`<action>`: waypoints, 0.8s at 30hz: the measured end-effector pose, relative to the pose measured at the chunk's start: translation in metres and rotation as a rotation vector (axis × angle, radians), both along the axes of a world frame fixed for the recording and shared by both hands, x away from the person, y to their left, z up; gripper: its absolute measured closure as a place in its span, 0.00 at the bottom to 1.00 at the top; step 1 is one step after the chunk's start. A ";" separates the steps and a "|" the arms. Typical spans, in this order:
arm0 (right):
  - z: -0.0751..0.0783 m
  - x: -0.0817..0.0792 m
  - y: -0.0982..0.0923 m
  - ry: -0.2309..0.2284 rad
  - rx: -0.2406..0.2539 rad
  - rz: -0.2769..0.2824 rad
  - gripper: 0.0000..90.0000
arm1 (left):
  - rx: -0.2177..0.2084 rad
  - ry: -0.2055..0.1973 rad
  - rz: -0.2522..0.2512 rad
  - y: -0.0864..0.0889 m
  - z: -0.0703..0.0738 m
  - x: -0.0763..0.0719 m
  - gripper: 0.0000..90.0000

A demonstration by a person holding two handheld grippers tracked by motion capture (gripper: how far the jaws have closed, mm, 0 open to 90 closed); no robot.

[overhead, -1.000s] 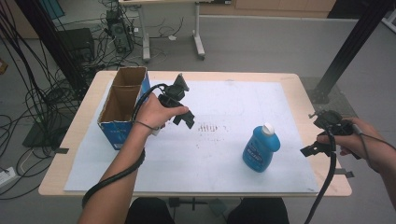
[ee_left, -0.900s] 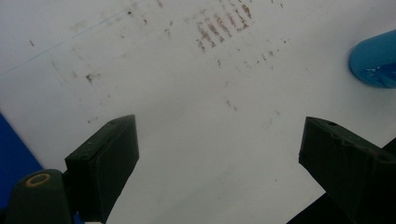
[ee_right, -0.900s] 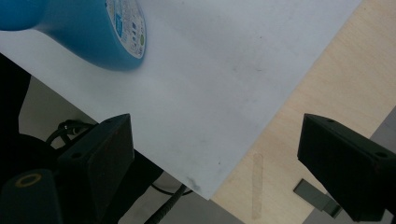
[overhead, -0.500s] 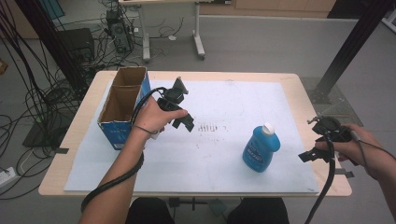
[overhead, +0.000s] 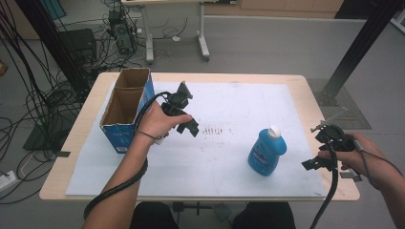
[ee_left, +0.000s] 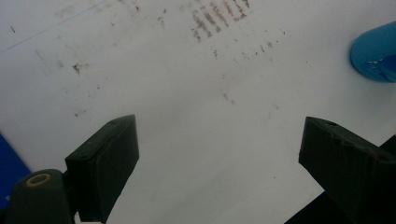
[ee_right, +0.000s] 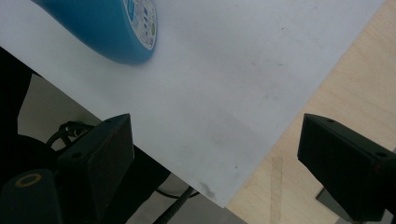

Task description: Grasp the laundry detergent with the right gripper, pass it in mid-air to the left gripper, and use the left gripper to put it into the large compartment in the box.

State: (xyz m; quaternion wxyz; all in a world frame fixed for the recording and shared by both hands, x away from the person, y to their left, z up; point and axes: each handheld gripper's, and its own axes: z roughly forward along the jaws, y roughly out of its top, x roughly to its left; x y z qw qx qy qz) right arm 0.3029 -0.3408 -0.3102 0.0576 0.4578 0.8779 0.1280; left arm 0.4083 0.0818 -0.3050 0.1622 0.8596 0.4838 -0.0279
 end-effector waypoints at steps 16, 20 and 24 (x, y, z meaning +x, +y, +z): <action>-0.012 -0.004 0.010 0.000 0.022 0.018 0.11 | 0.015 -0.010 0.000 0.000 -0.005 -0.007 0.14; -0.014 -0.005 0.012 -0.003 0.027 0.021 0.11 | 0.013 -0.012 -0.001 -0.001 -0.006 -0.008 0.14; -0.015 -0.007 0.014 -0.003 0.032 0.026 0.11 | 0.013 -0.015 -0.001 -0.001 -0.007 -0.009 0.14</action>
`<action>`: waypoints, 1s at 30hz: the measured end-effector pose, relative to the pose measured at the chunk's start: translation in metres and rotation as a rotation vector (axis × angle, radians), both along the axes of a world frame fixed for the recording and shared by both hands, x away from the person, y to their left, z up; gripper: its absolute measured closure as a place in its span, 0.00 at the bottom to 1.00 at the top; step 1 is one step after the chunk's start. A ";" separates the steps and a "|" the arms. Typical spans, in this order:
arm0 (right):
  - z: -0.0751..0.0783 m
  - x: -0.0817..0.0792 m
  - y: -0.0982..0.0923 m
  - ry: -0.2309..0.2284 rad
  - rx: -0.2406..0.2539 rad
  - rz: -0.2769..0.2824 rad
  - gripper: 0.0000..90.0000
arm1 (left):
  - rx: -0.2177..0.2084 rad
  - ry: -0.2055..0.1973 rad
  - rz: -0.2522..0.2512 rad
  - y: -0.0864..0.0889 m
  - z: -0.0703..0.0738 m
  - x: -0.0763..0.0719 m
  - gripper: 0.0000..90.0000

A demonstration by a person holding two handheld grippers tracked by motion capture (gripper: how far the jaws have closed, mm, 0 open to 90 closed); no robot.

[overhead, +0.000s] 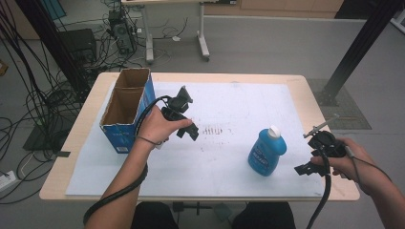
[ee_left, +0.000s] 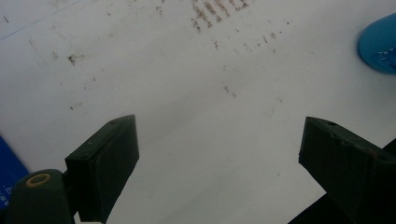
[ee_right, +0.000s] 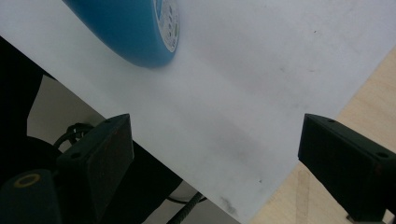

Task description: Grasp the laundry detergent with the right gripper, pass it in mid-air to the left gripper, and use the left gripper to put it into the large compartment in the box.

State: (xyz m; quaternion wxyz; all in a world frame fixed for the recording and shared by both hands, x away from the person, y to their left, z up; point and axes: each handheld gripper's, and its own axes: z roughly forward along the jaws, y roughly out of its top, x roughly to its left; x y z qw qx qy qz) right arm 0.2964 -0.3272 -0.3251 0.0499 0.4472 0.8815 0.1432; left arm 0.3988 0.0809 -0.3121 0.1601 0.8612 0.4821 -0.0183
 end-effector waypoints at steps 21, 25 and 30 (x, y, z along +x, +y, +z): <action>-0.016 -0.010 0.012 0.006 0.018 0.018 0.11 | -0.003 -0.009 -0.006 -0.002 0.000 -0.006 0.14; -0.019 -0.011 0.014 0.006 0.019 0.019 0.11 | -0.002 -0.008 -0.007 -0.001 0.000 -0.006 0.14; -0.026 -0.013 0.017 0.005 0.020 0.022 0.11 | -0.002 -0.008 -0.008 -0.001 0.000 -0.007 0.14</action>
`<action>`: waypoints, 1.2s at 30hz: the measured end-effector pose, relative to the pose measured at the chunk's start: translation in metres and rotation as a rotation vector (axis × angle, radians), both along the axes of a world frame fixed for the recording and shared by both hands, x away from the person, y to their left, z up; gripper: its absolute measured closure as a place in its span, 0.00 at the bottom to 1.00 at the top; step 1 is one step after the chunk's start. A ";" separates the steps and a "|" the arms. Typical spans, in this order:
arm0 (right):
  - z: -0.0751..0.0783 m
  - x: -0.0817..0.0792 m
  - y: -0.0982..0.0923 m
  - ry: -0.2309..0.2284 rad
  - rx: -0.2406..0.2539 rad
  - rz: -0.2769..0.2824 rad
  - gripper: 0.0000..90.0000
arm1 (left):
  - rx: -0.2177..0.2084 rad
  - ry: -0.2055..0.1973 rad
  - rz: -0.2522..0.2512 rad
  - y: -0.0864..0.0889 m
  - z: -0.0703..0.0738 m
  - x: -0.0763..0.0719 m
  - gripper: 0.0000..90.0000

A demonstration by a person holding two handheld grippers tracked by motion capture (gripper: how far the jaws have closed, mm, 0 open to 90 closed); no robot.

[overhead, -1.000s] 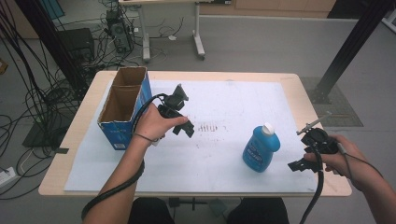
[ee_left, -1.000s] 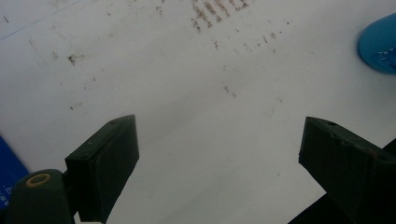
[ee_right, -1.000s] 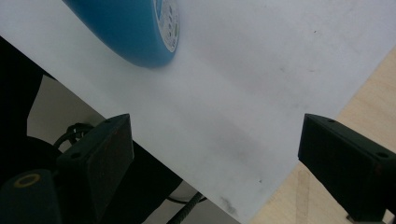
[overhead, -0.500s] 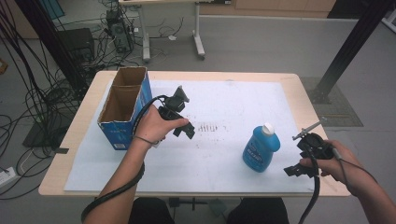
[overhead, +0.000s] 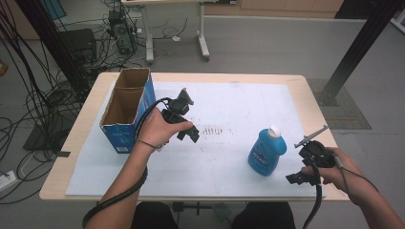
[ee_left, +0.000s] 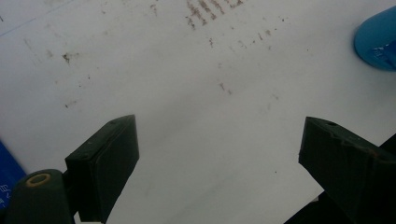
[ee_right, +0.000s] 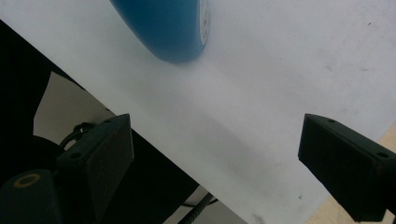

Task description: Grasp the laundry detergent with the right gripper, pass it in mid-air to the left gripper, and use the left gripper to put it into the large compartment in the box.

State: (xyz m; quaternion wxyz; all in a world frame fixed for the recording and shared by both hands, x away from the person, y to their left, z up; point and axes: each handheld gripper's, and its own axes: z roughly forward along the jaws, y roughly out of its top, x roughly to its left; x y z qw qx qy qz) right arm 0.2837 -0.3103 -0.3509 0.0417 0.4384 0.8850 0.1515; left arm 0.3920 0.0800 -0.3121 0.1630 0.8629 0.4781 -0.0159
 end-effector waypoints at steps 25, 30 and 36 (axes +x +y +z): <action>-0.024 -0.011 0.004 0.005 0.029 0.004 0.11 | -0.001 0.006 -0.007 -0.003 -0.005 -0.005 0.14; -0.027 -0.011 0.007 0.003 0.039 0.010 0.11 | 0.002 0.008 -0.011 -0.004 -0.005 -0.006 0.14; -0.031 -0.013 0.011 -0.007 0.054 0.020 0.11 | -0.006 0.007 -0.012 -0.005 -0.005 -0.007 0.14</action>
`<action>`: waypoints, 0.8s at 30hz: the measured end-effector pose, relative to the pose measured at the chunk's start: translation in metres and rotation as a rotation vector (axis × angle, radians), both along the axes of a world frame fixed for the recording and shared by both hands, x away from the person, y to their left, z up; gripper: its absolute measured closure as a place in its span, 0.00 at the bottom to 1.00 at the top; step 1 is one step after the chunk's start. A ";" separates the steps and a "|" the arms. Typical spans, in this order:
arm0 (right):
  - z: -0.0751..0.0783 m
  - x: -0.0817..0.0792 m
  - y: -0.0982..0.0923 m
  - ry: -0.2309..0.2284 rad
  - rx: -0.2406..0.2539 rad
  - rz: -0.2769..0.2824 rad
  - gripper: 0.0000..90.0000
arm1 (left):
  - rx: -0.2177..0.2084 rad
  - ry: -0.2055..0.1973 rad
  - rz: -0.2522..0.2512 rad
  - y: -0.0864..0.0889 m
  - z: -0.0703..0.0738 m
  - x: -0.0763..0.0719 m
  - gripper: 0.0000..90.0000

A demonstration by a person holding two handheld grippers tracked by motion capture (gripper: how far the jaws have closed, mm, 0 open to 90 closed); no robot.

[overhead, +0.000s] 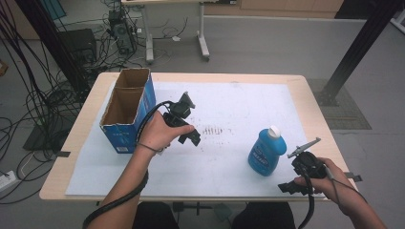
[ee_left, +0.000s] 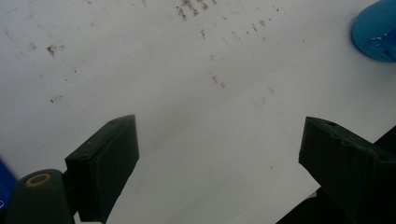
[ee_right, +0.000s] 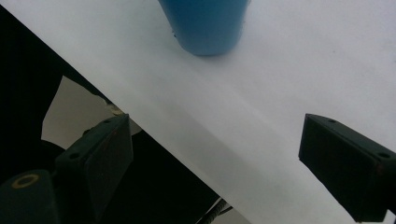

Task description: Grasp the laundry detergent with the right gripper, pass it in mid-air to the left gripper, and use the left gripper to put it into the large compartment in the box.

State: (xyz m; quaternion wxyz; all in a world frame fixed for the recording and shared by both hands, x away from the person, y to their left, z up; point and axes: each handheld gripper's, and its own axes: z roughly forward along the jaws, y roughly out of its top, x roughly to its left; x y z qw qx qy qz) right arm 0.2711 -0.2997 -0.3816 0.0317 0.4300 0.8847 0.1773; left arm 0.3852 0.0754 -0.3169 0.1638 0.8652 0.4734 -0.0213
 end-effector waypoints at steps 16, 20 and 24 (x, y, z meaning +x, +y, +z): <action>-0.009 -0.003 0.004 -0.063 0.062 0.003 0.11 | 0.000 0.006 -0.005 -0.001 -0.003 -0.003 0.14; -0.010 -0.004 0.004 -0.083 0.083 -0.006 0.11 | -0.004 0.004 -0.001 -0.001 -0.003 -0.004 0.14; -0.013 -0.006 0.003 -0.127 0.116 -0.024 0.12 | -0.008 0.005 -0.004 -0.001 -0.004 -0.006 0.14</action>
